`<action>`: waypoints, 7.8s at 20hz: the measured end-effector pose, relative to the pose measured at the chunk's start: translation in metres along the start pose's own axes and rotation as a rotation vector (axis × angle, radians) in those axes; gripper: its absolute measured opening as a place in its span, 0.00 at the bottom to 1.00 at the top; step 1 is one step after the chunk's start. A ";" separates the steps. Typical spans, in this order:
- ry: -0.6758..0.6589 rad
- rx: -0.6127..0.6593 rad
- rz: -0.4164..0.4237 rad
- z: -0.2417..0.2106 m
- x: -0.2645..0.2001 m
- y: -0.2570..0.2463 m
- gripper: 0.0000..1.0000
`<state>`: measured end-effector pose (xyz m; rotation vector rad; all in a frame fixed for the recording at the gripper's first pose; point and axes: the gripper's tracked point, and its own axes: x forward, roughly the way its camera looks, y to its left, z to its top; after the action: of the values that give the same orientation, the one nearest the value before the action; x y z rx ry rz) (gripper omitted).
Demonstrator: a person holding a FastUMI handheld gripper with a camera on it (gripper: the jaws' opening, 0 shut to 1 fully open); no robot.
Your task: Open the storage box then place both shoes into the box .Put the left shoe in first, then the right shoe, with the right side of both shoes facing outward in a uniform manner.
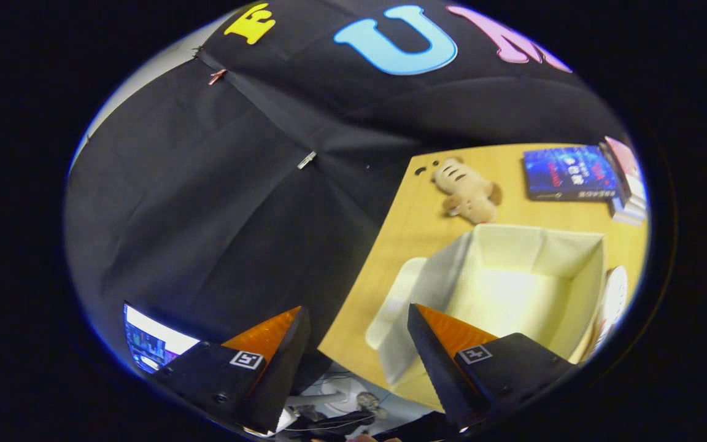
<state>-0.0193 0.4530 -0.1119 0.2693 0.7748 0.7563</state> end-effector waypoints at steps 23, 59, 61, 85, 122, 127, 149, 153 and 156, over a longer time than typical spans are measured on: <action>0.091 -0.090 -0.590 -0.076 -0.187 -0.356 0.99; 0.132 0.155 -0.371 -0.110 -0.154 -0.389 0.05; 0.095 0.150 -0.385 -0.094 -0.171 -0.374 0.05; 0.041 0.252 -0.189 -0.018 -0.094 -0.124 0.05; -0.009 0.126 -0.371 -0.040 -0.140 -0.187 0.99; -0.032 0.110 -0.437 -0.040 -0.190 -0.239 0.99; 0.105 0.055 -0.792 -0.107 -0.319 -0.519 0.99; 0.133 0.117 -0.803 -0.120 -0.319 -0.558 0.99; 0.167 0.118 -0.799 -0.129 -0.311 -0.577 0.99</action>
<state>0.0385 -0.1815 -0.3139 -0.0128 0.9915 -0.0235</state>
